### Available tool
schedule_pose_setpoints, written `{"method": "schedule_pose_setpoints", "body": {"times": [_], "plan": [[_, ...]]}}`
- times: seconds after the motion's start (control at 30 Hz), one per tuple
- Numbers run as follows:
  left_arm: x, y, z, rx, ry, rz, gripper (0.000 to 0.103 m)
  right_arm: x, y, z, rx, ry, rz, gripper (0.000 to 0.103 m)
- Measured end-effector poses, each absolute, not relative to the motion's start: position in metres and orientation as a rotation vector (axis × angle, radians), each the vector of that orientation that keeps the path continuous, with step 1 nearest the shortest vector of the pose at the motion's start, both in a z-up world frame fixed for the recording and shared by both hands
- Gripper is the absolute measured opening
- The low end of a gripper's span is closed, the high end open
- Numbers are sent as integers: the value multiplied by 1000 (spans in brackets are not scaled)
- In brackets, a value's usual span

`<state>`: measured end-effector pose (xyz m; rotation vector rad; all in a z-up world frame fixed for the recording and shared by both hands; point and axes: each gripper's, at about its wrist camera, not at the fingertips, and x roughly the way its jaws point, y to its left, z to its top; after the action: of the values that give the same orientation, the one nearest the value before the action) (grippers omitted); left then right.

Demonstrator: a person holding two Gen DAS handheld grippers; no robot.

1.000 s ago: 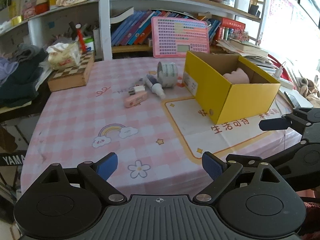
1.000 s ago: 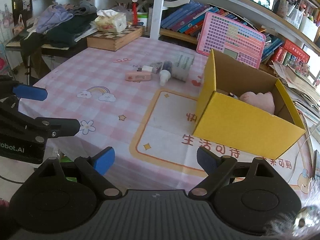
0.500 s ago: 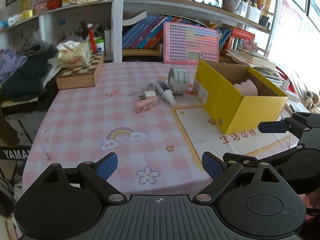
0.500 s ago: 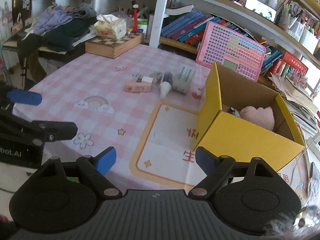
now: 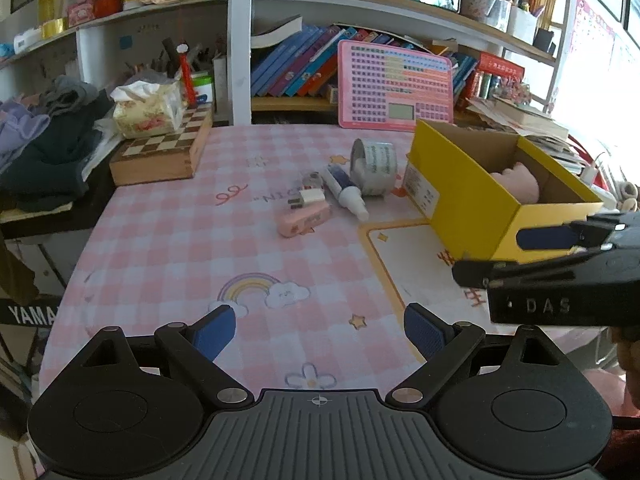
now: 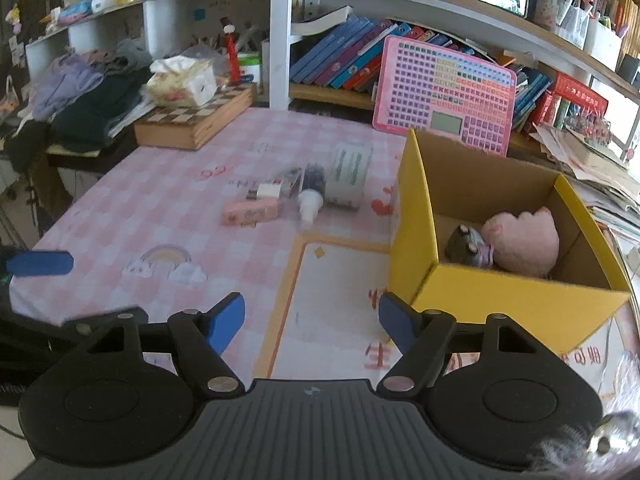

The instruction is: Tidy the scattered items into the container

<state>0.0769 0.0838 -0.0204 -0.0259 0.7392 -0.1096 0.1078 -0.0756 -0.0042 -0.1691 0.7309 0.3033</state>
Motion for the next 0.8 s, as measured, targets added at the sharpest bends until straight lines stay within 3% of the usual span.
{"method": "schedule_pose_setpoints", "body": {"times": [0.33,0.8], "plan": [[118,80,-30,44,736,-119,92,164,-65,-3,-63,761,312,73],[186,81,-50,111,763,-161,56,232,-51,-21,-17,859,316,56]]}}
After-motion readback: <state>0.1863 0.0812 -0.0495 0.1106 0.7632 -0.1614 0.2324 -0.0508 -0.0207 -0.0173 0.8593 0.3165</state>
